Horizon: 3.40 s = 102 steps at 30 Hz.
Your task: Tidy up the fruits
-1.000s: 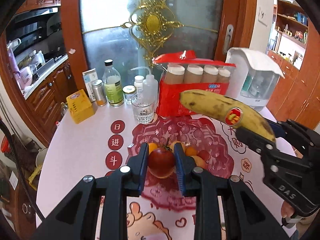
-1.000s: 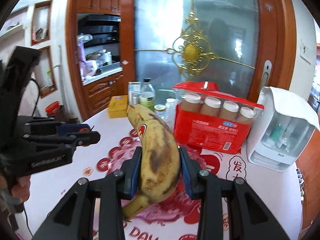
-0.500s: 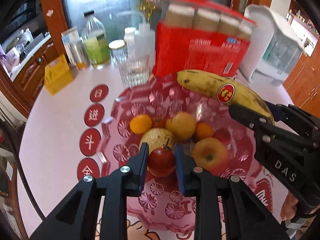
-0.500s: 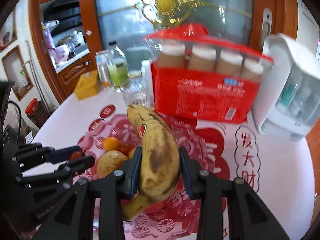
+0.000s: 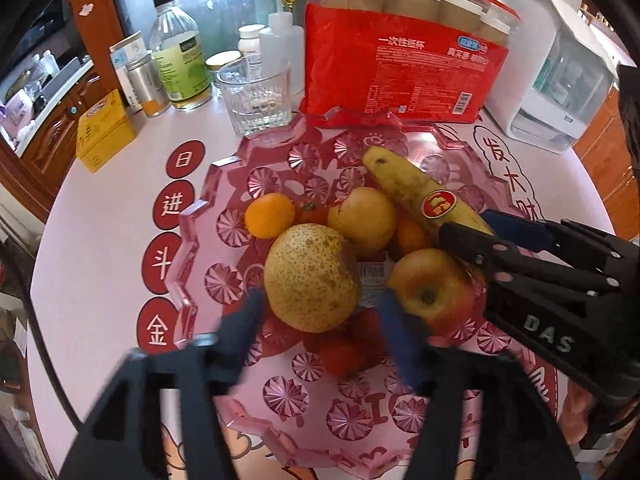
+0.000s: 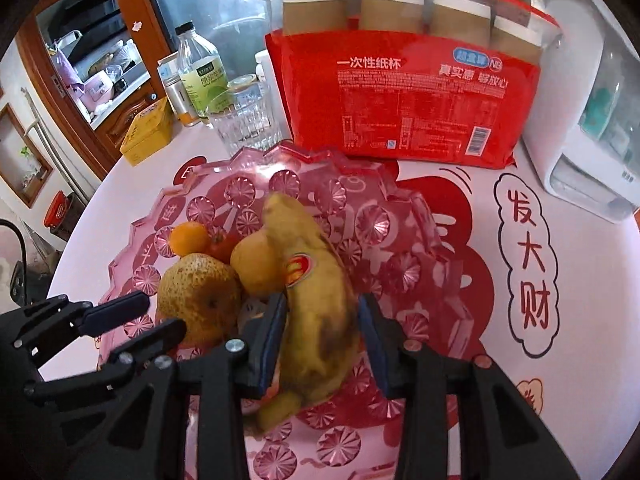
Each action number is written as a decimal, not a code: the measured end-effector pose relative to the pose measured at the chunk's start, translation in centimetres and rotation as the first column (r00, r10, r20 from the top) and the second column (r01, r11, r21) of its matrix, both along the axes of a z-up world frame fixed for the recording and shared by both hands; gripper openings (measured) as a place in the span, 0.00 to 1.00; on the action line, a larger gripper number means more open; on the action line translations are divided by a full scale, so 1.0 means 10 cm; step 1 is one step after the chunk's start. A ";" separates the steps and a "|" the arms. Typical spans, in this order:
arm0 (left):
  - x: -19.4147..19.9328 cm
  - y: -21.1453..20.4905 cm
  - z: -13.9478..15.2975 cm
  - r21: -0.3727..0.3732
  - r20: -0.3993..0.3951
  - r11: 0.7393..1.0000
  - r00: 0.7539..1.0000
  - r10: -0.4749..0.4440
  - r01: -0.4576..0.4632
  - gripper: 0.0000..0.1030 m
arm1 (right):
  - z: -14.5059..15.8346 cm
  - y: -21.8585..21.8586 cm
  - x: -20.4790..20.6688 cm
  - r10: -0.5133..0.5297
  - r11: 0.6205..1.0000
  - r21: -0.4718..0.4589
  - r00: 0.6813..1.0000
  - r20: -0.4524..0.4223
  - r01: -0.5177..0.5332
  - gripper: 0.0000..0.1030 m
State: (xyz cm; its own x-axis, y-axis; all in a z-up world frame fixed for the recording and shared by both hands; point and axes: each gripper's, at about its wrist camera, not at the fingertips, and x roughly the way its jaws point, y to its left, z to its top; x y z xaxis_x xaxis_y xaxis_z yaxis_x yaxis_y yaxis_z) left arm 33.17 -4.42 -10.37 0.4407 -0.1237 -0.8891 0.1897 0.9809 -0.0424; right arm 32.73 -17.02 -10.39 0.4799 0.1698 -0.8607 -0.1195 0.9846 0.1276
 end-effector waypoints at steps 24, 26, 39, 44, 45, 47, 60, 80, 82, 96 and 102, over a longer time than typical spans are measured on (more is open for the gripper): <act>-0.19 0.13 0.17 -0.009 -0.003 0.999 0.999 0.048 -0.048 0.99 | 0.22 -0.08 -0.36 -0.027 0.997 0.074 0.999 0.040 0.024 0.44; -0.23 0.15 0.21 -0.011 0.001 0.998 0.998 0.056 -0.056 0.99 | 0.26 -0.09 -0.39 -0.036 0.997 0.076 0.998 0.045 0.032 0.44; -0.95 0.30 0.69 -0.017 0.072 0.995 0.993 0.097 -0.096 0.99 | 0.61 -0.22 -1.09 -0.076 0.992 0.110 0.992 0.102 0.065 0.49; -1.38 0.32 0.86 -0.019 0.095 0.995 0.991 0.097 -0.096 0.99 | 0.72 -0.20 -1.50 -0.054 0.993 0.114 0.993 0.107 0.042 0.50; -1.48 0.32 0.90 -0.016 0.103 0.995 0.990 0.097 -0.096 0.99 | 0.74 -0.20 -1.57 -0.050 0.993 0.111 0.993 0.110 0.037 0.50; -1.65 0.33 0.96 -0.017 0.114 0.995 0.989 0.096 -0.095 0.99 | 0.79 -0.19 -1.73 -0.040 0.993 0.111 0.992 0.116 0.027 0.50; -2.72 0.39 1.22 -0.025 0.154 0.990 0.978 0.142 -0.140 0.99 | 1.05 -0.21 -2.74 -0.051 0.996 0.080 0.991 0.125 0.042 0.51; -3.42 0.37 1.42 -0.015 0.186 0.977 0.960 0.210 -0.211 0.99 | 1.36 -0.19 -3.47 -0.124 0.990 0.085 0.976 0.179 0.110 0.61; -3.43 0.37 1.43 -0.009 0.191 0.977 0.958 0.213 -0.215 0.99 | 1.37 -0.18 -3.49 -0.124 0.991 0.080 0.975 0.186 0.111 0.61; -3.51 0.33 1.46 0.006 0.204 0.978 0.958 0.204 -0.209 0.99 | 1.35 -0.13 -3.54 -0.105 0.993 0.071 0.978 0.180 0.094 0.61; -3.52 0.30 1.47 0.007 0.202 0.978 0.958 0.203 -0.209 0.99 | 1.35 -0.13 -3.54 -0.107 0.993 0.073 0.978 0.180 0.095 0.61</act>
State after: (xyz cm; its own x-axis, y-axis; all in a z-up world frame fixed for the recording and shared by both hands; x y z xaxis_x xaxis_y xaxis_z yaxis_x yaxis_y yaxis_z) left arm -2.00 -1.38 4.33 0.6221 0.0117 -0.7828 -0.0146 0.9999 0.0034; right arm -2.71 -18.29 3.08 0.6457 0.1643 -0.7457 -0.0471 0.9833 0.1758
